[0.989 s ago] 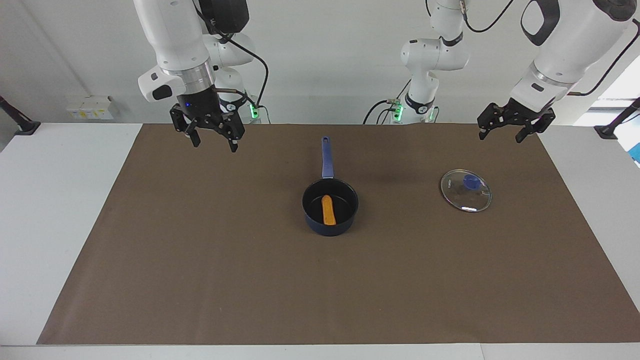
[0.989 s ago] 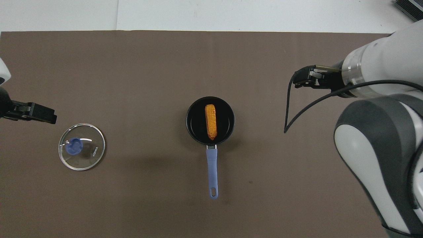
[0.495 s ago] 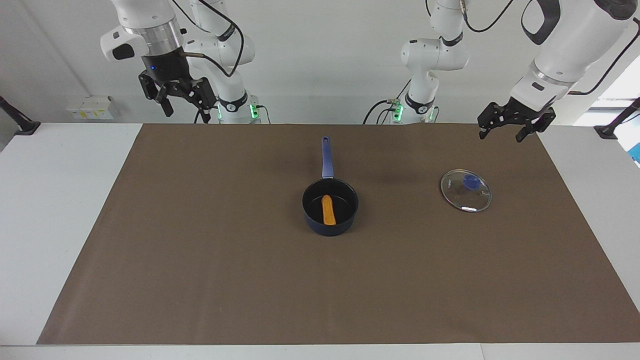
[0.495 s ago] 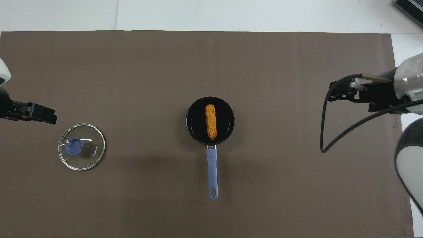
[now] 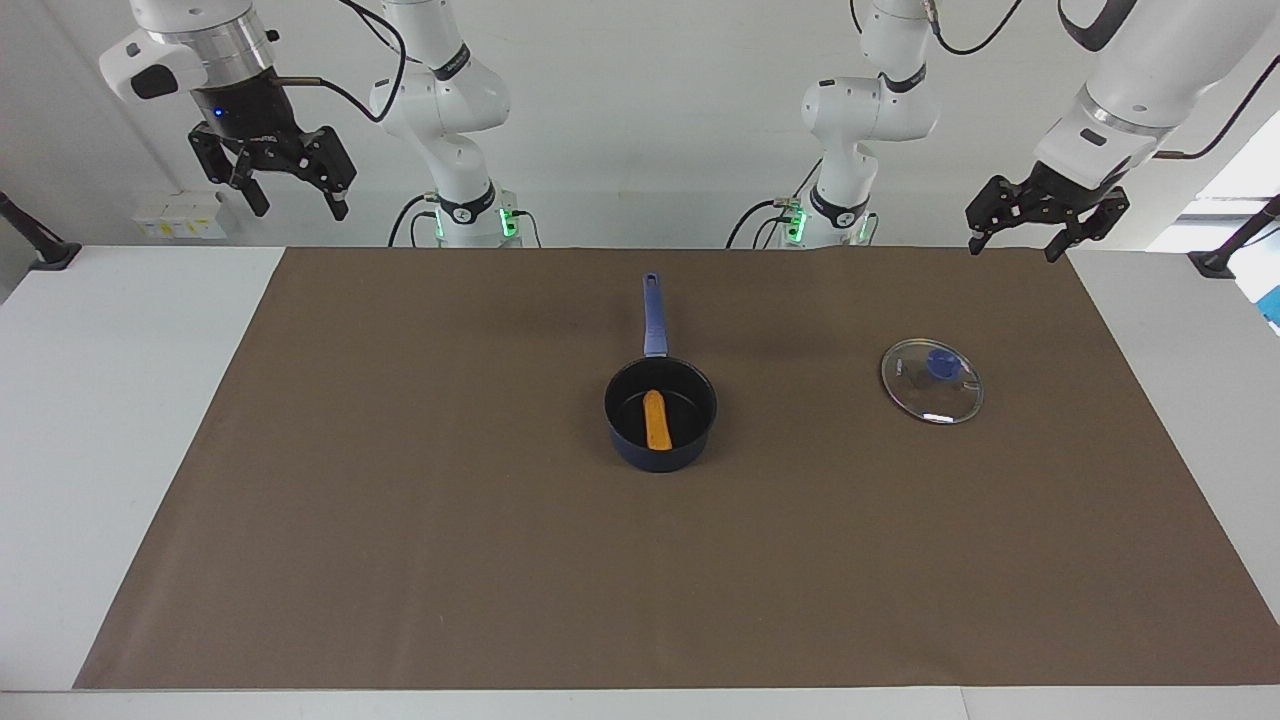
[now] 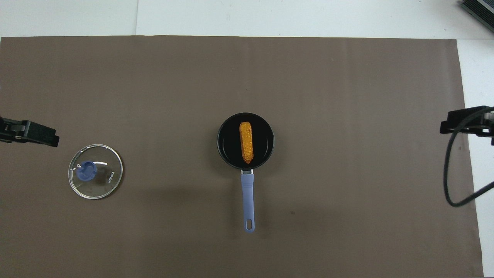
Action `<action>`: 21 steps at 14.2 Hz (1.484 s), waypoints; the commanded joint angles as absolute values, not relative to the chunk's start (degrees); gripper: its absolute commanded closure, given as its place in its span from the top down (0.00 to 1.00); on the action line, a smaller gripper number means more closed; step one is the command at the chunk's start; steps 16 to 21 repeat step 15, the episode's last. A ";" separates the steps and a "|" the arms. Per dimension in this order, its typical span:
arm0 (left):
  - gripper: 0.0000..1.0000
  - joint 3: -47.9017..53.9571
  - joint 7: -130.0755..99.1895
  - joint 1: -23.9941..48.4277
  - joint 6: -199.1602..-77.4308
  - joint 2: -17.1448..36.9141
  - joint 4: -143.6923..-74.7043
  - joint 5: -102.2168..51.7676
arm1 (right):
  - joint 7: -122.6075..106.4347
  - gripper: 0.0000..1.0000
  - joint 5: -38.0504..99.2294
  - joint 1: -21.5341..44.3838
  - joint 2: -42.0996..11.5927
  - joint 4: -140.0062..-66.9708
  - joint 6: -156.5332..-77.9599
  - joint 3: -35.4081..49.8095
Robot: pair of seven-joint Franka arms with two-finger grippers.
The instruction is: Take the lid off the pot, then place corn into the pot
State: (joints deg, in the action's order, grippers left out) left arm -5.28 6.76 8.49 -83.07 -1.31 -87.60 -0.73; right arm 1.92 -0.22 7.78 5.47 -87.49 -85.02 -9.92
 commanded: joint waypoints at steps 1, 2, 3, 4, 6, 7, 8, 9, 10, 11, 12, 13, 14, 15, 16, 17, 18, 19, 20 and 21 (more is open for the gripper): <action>1.00 -5.19 7.73 8.35 -82.00 -1.05 -86.66 0.26 | -0.70 1.00 -0.62 7.38 7.21 -89.38 -83.76 -9.23; 1.00 -5.19 7.82 8.26 -82.09 -1.14 -86.66 0.26 | -0.27 1.00 -0.18 7.38 7.64 -89.91 -83.76 -9.32; 1.00 -5.19 7.82 8.26 -82.00 -1.23 -87.10 0.26 | -0.18 1.00 0.00 7.30 7.91 -90.61 -83.85 -9.40; 1.00 -5.19 7.82 8.26 -82.00 -1.23 -87.10 0.26 | -0.26 1.00 0.00 7.29 7.91 -90.62 -83.85 -9.40; 1.00 -5.19 7.73 8.26 -82.00 -1.32 -87.27 0.18 | -0.70 1.00 -0.26 7.47 7.91 -90.79 -84.63 -9.40; 1.00 -5.19 7.73 8.26 -82.00 -1.41 -87.36 0.18 | -0.79 1.00 -0.26 7.47 7.91 -90.88 -84.73 -9.40; 1.00 -5.19 7.73 8.26 -82.00 -1.41 -87.36 0.18 | -0.79 1.00 -0.26 7.56 7.91 -90.97 -84.81 -9.40; 1.00 -5.19 7.73 8.26 -82.09 -1.41 -87.36 0.18 | -0.79 1.00 -0.44 7.56 7.82 -90.97 -84.90 -9.32; 1.00 -5.19 7.73 8.26 -82.00 -1.49 -87.62 0.18 | -0.97 1.00 -1.14 7.82 7.82 -91.05 -85.42 -9.32; 1.00 -5.19 7.82 8.26 -82.18 -1.67 -87.97 0.26 | -1.75 1.00 -1.14 7.91 7.74 -91.14 -86.82 -9.40; 1.00 -5.19 7.82 8.26 -82.26 -1.76 -88.07 0.26 | -2.63 1.00 -1.14 7.74 7.73 -91.49 -87.10 -9.40; 1.00 -5.19 7.74 8.26 -82.27 -1.76 -88.07 0.26 | -2.64 1.00 -1.14 7.65 7.82 -92.02 -87.10 -9.40; 1.00 -5.19 7.73 8.26 -82.27 -1.76 -88.07 0.26 | -2.55 1.00 -1.23 7.73 7.74 -92.20 -87.36 -9.40; 1.00 -5.19 7.82 8.26 -82.18 -1.76 -88.15 0.26 | -2.46 1.00 -1.32 7.73 7.65 -92.20 -87.45 -9.40; 1.00 -5.19 7.82 8.26 -82.18 -1.76 -88.15 0.26 | -2.46 1.00 -1.32 7.73 7.65 -92.20 -87.45 -9.40; 1.00 -5.19 7.82 8.26 -82.18 -1.76 -88.15 0.26 | -2.46 1.00 -1.32 7.73 7.65 -92.20 -87.45 -9.40; 1.00 -5.19 7.82 8.26 -82.18 -1.76 -88.15 0.26 | -2.46 1.00 -1.32 7.73 7.65 -92.20 -87.45 -9.40; 1.00 -5.19 7.82 8.26 -82.18 -1.76 -88.15 0.26 | -2.46 1.00 -1.32 7.73 7.65 -92.20 -87.45 -9.40; 1.00 -5.19 7.82 8.26 -82.18 -1.76 -88.15 0.26 | -2.46 1.00 -1.32 7.73 7.65 -92.20 -87.45 -9.40; 1.00 -5.19 7.82 8.26 -82.18 -1.76 -88.15 0.26 | -2.46 1.00 -1.32 7.73 7.65 -92.20 -87.45 -9.40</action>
